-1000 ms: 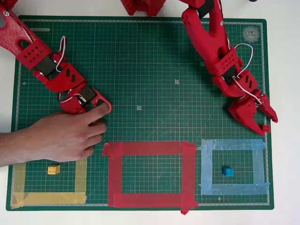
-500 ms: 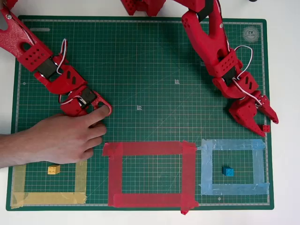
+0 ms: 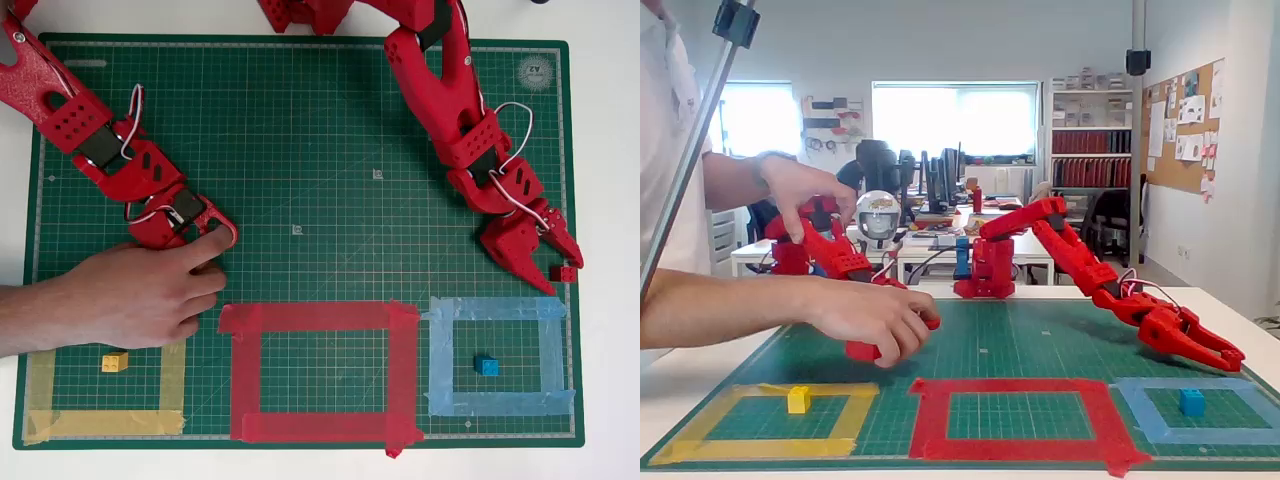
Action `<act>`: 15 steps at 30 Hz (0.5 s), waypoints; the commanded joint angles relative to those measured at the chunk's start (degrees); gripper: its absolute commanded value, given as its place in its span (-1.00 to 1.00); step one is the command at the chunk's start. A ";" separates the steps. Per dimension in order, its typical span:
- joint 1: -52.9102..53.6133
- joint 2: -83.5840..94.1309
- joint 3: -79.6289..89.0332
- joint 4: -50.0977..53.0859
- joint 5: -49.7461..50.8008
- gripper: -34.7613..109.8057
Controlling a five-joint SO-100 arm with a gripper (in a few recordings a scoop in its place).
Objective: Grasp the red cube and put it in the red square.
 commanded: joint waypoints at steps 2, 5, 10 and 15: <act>-0.26 2.37 -2.90 0.18 -1.58 -0.20; -0.26 2.37 -2.81 0.18 -1.58 -0.21; -0.26 2.37 -2.64 0.18 -1.58 -0.24; -0.26 2.37 -2.46 0.18 -1.58 -0.28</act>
